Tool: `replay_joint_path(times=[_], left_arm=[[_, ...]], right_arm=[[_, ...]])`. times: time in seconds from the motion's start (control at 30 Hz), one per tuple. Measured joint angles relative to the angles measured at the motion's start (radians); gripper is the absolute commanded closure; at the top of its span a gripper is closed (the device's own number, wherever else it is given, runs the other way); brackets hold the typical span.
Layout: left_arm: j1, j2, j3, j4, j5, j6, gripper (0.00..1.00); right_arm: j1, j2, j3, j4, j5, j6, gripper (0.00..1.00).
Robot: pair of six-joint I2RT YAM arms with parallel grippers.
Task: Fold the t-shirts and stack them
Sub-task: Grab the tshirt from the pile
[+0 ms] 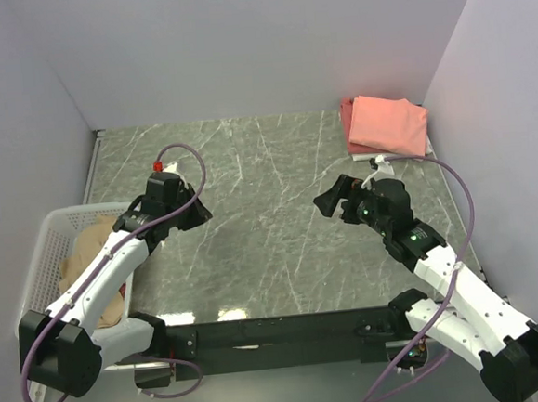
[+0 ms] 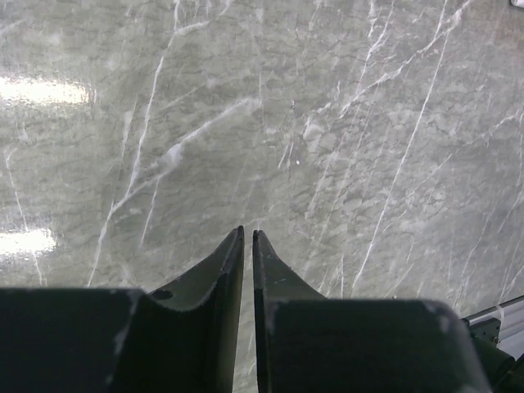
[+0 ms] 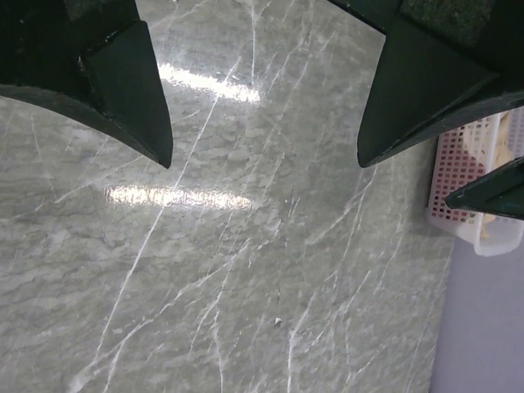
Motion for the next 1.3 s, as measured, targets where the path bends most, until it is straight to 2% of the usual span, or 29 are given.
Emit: replay_joint_path(times=[0.27, 0.47, 0.5, 0.57, 0.73, 0.83, 1.0, 1.07, 1.2, 1.3], left_arm=[[0.0, -0.008, 0.0, -0.002, -0.019, -0.004, 0.79], [0.005, 0.001, 0.046, -0.06, -0.112, -0.043, 0.55], [0.011, 0.005, 0.065, -0.077, -0.138, -0.054, 0.43], [0.041, 0.009, 0.11, -0.117, -0.196, -0.087, 0.38], [0.202, -0.009, 0.164, -0.193, -0.33, -0.161, 0.32], [0.348, -0.035, 0.164, -0.251, -0.402, -0.197, 0.19], [0.618, -0.061, 0.13, -0.28, -0.467, -0.238, 0.18], [0.687, -0.056, 0.1, -0.288, -0.489, -0.25, 0.17], [0.756, -0.023, 0.038, -0.306, -0.519, -0.287, 0.1], [0.775, 0.014, 0.003, -0.308, -0.541, -0.318, 0.11]], right_arm=[[0.0, -0.021, 0.005, -0.02, 0.005, -0.038, 0.0], [0.0, -0.035, 0.005, -0.052, 0.011, -0.068, 0.0], [0.0, -0.035, 0.005, -0.058, 0.011, -0.072, 0.0], [0.0, -0.037, 0.005, -0.068, 0.008, -0.082, 0.0], [0.0, -0.051, 0.005, -0.073, -0.016, -0.094, 0.0], [0.0, -0.053, 0.003, -0.072, -0.031, -0.101, 0.0], [0.0, -0.051, -0.006, -0.072, -0.066, -0.103, 0.0], [0.0, -0.05, -0.008, -0.072, -0.077, -0.104, 0.0], [0.0, -0.05, -0.015, -0.072, -0.089, -0.104, 0.0], [0.0, -0.049, -0.017, -0.072, -0.097, -0.104, 0.0]])
